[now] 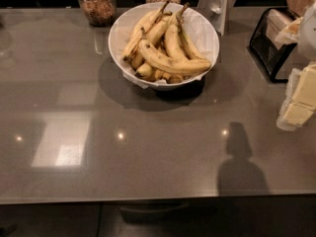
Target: Pick banana from white bowl
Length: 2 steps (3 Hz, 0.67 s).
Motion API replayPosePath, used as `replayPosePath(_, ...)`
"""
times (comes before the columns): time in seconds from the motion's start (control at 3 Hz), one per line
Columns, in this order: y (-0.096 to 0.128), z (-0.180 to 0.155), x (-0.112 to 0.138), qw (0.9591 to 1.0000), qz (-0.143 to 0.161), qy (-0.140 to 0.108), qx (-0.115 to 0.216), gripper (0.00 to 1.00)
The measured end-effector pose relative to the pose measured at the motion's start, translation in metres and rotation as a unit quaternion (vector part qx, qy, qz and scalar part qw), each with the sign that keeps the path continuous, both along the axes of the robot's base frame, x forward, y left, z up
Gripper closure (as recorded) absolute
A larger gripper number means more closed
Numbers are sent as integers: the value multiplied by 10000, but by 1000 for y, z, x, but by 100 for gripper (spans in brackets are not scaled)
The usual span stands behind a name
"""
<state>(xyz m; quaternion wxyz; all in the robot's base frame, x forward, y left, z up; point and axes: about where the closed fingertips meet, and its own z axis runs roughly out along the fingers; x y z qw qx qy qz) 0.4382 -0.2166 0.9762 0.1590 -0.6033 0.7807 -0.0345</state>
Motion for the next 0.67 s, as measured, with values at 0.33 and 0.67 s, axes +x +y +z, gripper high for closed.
replayPosePath(0.33,0,0,0,10000,0,0,0,0)
replayPosePath(0.67,18,-2,9,9989,139,-133,423,0)
